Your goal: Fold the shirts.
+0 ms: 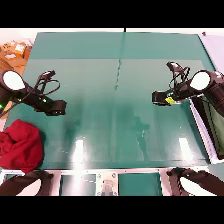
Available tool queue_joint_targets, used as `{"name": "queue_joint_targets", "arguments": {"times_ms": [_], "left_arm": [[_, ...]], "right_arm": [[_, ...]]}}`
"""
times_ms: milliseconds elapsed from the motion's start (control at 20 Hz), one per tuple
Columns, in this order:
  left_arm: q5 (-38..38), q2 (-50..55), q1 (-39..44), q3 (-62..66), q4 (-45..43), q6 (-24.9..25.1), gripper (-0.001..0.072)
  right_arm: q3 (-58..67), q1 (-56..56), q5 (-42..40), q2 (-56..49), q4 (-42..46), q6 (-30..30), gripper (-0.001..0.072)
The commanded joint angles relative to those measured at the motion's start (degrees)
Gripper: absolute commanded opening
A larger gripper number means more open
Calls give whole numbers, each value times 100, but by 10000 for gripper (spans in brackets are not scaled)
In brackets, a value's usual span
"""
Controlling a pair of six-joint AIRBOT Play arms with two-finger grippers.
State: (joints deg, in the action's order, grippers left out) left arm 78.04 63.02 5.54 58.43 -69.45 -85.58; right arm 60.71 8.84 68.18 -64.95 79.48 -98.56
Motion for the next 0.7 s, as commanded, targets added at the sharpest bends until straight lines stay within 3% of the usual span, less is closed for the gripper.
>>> {"name": "queue_joint_targets", "arguments": {"times_ms": [0, 650], "left_arm": [[-13, -4, 4, -2, -4, 7, 24], [-72, -4, 4, -2, 87, 11, 24]], "right_arm": [[0, 4, -2, 2, -2, 0, 11], [0, 4, -4, 2, -2, 0, 11]]}}
